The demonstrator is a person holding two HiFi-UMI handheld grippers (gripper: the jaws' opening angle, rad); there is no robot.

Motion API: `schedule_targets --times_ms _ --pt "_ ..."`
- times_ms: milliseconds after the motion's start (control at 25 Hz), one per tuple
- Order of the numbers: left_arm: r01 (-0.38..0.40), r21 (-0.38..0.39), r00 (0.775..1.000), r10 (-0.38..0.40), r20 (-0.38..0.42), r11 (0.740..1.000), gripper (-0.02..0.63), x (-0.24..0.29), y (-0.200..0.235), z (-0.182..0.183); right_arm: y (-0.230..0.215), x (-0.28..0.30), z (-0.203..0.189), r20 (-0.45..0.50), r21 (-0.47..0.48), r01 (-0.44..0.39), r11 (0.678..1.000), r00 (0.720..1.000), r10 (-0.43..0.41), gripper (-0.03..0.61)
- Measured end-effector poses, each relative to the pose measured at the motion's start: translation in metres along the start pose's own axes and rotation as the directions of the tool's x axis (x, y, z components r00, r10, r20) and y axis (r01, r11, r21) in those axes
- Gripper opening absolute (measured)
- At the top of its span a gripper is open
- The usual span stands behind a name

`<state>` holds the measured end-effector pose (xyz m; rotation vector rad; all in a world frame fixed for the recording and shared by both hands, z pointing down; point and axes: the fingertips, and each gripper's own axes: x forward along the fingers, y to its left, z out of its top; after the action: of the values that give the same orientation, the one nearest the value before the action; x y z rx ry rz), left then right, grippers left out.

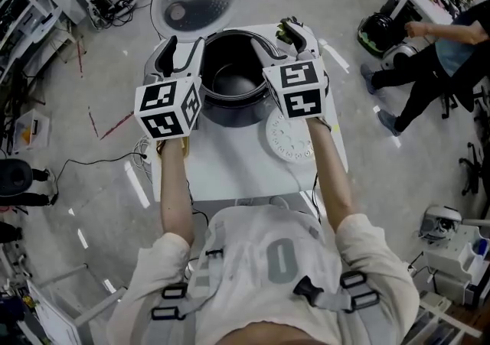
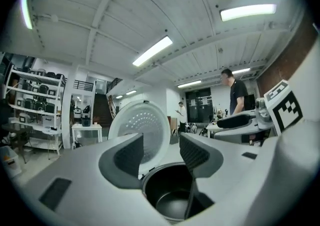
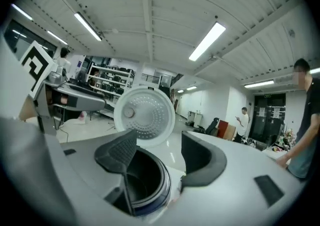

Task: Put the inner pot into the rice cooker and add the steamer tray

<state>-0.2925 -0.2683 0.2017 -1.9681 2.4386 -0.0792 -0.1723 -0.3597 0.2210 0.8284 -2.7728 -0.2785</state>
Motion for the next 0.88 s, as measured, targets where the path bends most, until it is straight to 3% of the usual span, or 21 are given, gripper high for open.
schedule_targets --times_ms 160,360,600,880 --pt "-0.025 -0.02 0.985 0.028 0.17 0.999 0.213 -0.043 -0.025 0.026 0.018 -0.05 0.028 0.173 0.007 -0.045 0.999 0.984 0.043 0.291" --pt "-0.092 0.063 0.97 0.075 0.23 0.994 0.213 -0.08 -0.05 0.023 0.033 -0.096 0.031 0.283 0.012 -0.044 0.999 0.958 0.039 0.29" --pt "-0.097 0.089 0.983 0.081 0.167 0.991 0.213 -0.101 -0.081 -0.013 0.044 -0.123 -0.009 0.25 0.105 -0.074 0.992 0.967 0.046 0.29" --pt "-0.101 0.059 0.985 0.092 0.143 0.993 0.213 -0.104 -0.088 -0.027 0.047 -0.129 -0.025 0.217 0.103 -0.086 0.991 0.974 0.062 0.29"
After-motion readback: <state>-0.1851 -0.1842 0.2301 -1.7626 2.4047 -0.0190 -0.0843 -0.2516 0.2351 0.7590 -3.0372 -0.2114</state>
